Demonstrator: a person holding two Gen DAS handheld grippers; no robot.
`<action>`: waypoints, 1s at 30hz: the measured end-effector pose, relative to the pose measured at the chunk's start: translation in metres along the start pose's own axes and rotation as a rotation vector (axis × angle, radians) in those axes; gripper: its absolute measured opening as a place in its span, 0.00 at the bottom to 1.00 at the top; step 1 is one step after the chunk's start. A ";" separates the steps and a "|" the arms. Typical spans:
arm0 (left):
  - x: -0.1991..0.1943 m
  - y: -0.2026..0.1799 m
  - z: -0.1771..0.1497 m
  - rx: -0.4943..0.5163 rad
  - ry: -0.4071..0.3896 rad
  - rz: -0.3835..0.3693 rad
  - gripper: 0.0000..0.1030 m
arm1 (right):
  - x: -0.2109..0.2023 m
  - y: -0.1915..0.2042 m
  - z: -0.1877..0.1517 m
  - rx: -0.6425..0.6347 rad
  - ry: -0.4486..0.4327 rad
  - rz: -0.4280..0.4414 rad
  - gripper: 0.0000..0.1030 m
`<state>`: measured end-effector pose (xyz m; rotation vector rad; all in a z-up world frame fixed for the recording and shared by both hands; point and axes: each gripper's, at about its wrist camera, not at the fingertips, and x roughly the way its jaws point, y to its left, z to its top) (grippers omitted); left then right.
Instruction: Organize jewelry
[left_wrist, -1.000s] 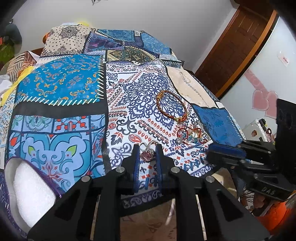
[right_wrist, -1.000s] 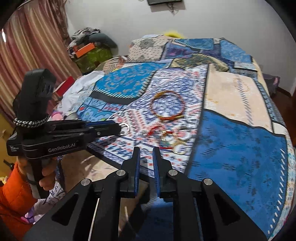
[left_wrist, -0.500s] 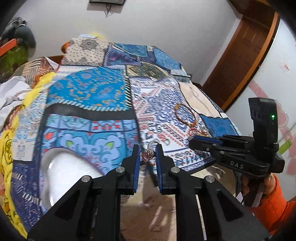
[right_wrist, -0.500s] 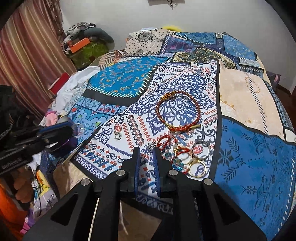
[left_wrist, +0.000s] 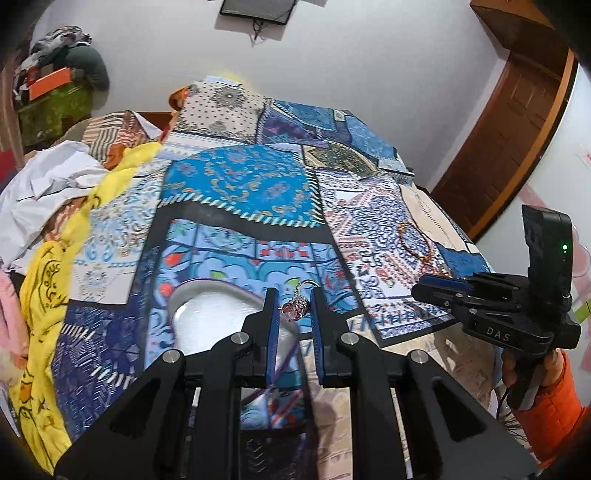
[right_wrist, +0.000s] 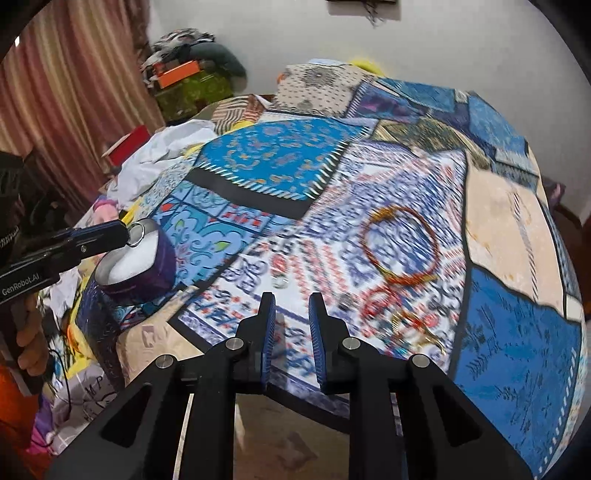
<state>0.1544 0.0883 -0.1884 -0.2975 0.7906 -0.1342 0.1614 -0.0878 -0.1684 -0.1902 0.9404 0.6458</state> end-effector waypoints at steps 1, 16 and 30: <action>-0.001 0.003 -0.001 -0.004 0.000 0.004 0.15 | 0.004 0.004 0.002 -0.009 0.005 -0.003 0.16; -0.005 0.030 -0.016 -0.049 0.014 0.027 0.15 | 0.030 0.014 0.009 -0.074 0.056 -0.073 0.16; -0.019 0.037 -0.021 -0.037 -0.008 0.020 0.15 | 0.009 0.041 0.016 -0.088 -0.004 -0.049 0.08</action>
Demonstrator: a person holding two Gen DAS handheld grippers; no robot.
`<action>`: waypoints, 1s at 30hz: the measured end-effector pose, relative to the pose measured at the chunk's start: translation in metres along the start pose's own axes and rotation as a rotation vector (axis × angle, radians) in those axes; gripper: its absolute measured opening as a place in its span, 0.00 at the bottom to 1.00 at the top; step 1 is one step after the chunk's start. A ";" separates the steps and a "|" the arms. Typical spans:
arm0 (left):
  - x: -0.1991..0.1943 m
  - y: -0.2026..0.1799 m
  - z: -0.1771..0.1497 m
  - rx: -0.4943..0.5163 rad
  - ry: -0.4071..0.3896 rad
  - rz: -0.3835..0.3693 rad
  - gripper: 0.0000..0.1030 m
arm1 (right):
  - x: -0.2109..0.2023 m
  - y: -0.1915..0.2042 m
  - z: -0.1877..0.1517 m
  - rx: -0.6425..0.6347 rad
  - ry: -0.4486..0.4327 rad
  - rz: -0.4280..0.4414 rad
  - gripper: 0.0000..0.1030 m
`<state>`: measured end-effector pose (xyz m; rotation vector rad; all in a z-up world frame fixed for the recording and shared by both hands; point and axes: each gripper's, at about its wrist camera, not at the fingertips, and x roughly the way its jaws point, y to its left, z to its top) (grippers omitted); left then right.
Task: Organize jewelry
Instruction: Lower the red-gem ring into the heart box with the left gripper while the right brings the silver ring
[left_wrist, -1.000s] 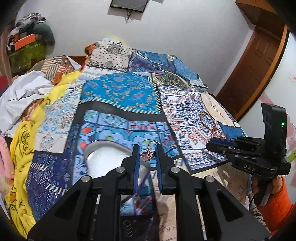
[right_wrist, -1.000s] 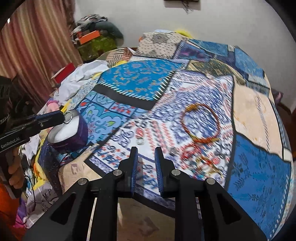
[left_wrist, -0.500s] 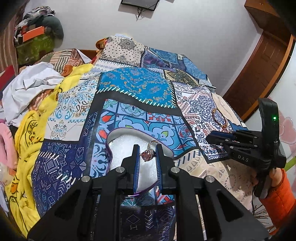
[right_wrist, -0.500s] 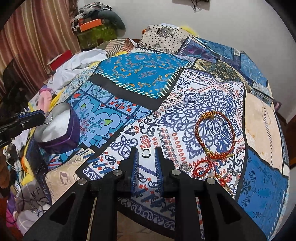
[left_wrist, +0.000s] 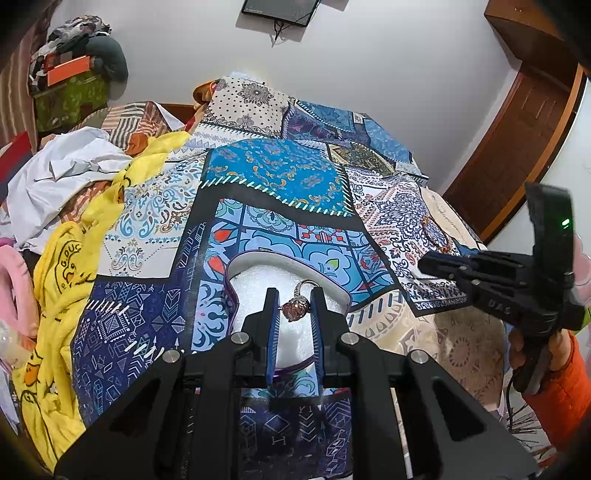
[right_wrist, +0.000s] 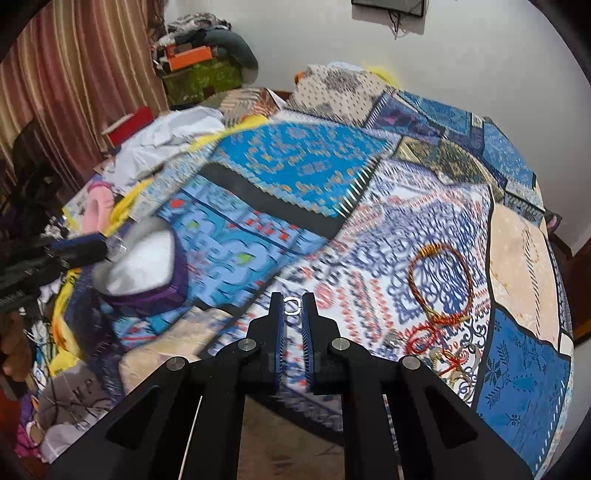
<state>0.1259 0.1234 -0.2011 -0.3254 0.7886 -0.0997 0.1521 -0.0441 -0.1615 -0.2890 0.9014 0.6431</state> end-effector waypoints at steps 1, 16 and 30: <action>-0.001 0.001 -0.001 0.002 -0.001 -0.002 0.15 | -0.004 0.005 0.002 -0.003 -0.013 0.008 0.08; 0.003 0.009 -0.010 0.024 0.036 -0.004 0.15 | 0.007 0.076 0.024 -0.068 -0.044 0.193 0.08; 0.019 0.013 -0.009 0.039 0.072 0.006 0.15 | 0.041 0.081 0.024 -0.050 0.059 0.229 0.08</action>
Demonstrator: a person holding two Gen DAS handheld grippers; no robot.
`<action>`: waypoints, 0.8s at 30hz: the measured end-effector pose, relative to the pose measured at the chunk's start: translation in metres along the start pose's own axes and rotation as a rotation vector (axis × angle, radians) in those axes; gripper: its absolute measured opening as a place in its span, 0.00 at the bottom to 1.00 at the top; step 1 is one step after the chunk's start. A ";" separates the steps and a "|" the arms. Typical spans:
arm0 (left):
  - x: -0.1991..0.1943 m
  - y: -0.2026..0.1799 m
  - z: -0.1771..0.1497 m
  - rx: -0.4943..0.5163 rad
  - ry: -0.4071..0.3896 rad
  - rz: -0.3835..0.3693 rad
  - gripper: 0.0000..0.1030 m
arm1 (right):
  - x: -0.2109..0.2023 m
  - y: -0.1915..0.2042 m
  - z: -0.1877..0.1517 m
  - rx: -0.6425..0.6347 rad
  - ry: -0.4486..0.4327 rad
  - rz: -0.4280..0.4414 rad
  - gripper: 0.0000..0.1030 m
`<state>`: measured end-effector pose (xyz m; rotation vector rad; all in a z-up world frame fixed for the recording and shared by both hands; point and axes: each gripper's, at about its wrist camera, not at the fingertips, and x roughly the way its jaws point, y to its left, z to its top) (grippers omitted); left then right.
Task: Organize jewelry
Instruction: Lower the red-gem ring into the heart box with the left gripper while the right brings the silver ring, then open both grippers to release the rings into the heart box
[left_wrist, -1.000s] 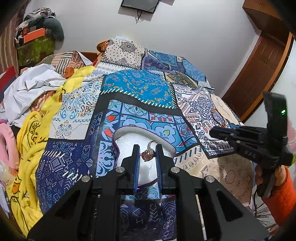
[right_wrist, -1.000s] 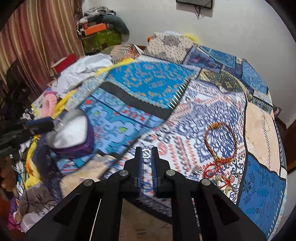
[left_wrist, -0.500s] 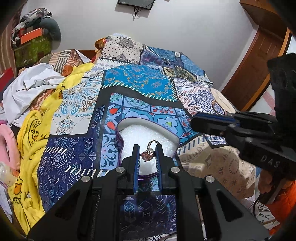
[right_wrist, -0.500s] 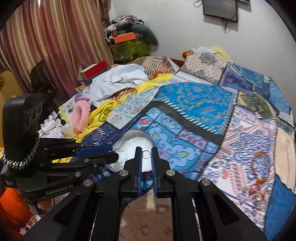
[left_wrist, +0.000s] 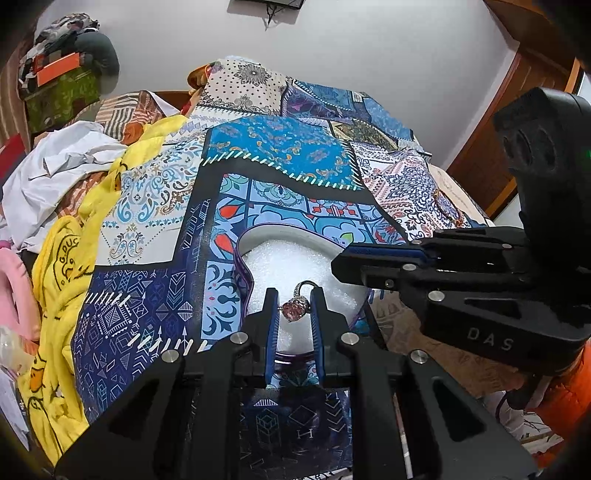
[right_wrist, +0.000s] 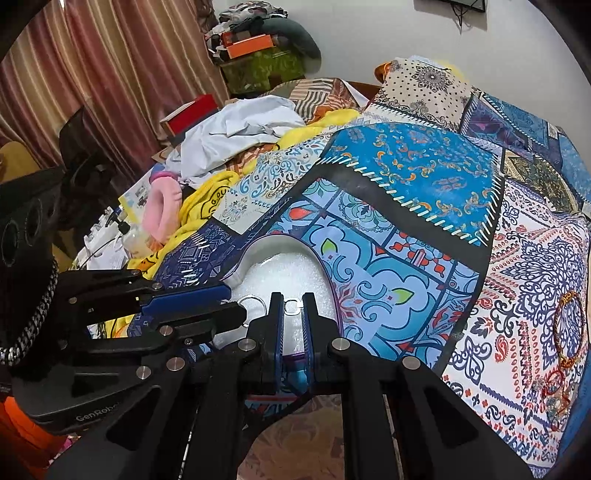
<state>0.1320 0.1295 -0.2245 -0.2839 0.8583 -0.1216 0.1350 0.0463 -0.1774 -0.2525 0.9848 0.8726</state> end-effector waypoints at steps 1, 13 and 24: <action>0.000 0.000 0.000 -0.001 -0.001 0.003 0.15 | 0.001 0.000 0.001 -0.003 0.005 -0.001 0.08; -0.019 -0.007 0.010 0.011 -0.043 0.034 0.15 | -0.033 -0.011 0.002 0.026 -0.053 -0.048 0.32; -0.034 -0.053 0.043 0.088 -0.129 0.001 0.15 | -0.117 -0.069 -0.024 0.140 -0.199 -0.243 0.36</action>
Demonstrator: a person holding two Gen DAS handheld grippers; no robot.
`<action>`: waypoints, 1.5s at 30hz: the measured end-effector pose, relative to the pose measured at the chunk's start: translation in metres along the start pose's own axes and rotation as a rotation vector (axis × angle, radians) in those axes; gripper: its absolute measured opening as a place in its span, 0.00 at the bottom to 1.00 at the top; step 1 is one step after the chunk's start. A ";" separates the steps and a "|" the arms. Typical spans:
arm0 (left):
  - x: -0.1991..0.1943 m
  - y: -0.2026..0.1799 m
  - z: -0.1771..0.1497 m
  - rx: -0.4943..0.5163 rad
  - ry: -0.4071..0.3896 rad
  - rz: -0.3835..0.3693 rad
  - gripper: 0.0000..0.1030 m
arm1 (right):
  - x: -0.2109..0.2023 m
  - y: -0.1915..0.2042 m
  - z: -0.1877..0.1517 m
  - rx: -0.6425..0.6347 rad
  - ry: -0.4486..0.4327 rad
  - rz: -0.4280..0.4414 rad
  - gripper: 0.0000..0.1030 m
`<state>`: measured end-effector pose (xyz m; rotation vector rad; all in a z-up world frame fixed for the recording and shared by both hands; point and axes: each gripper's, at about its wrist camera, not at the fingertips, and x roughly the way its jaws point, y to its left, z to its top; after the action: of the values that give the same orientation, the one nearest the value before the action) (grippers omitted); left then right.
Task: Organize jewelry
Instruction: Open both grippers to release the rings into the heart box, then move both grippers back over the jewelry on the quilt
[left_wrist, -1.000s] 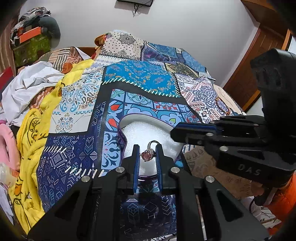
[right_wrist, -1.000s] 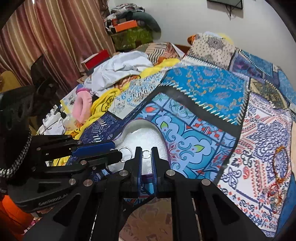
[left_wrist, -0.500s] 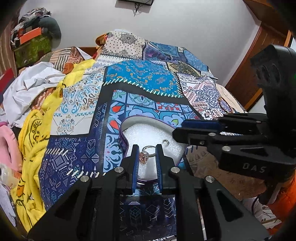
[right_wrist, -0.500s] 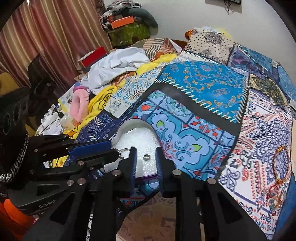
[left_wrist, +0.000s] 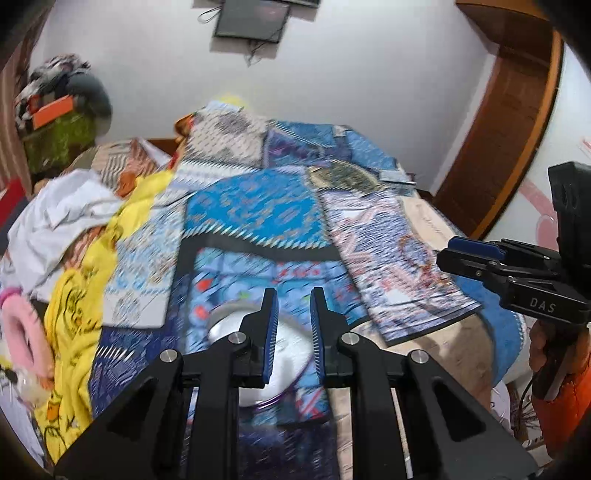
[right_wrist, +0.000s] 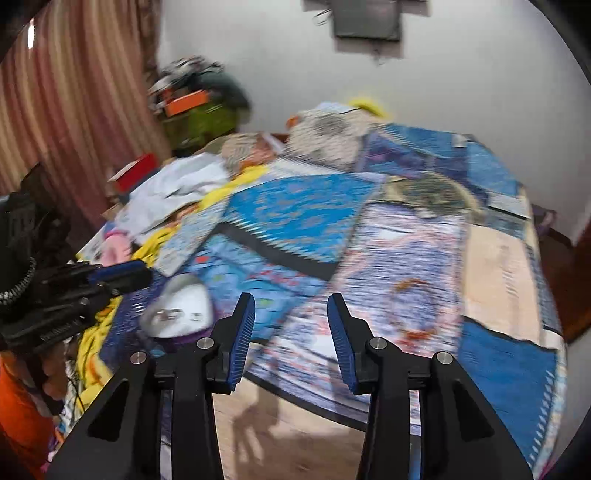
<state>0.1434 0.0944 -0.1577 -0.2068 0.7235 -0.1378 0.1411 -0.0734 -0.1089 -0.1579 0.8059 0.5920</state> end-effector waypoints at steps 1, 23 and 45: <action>0.002 -0.009 0.004 0.015 -0.005 -0.012 0.15 | -0.005 -0.007 -0.001 0.010 -0.005 -0.017 0.37; 0.118 -0.126 0.004 0.181 0.229 -0.221 0.20 | -0.015 -0.104 -0.058 0.154 0.046 -0.133 0.37; 0.128 -0.136 0.007 0.183 0.195 -0.252 0.08 | -0.004 -0.114 -0.061 0.179 0.065 -0.066 0.37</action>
<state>0.2352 -0.0613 -0.2030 -0.1090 0.8717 -0.4676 0.1635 -0.1906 -0.1584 -0.0400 0.9085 0.4517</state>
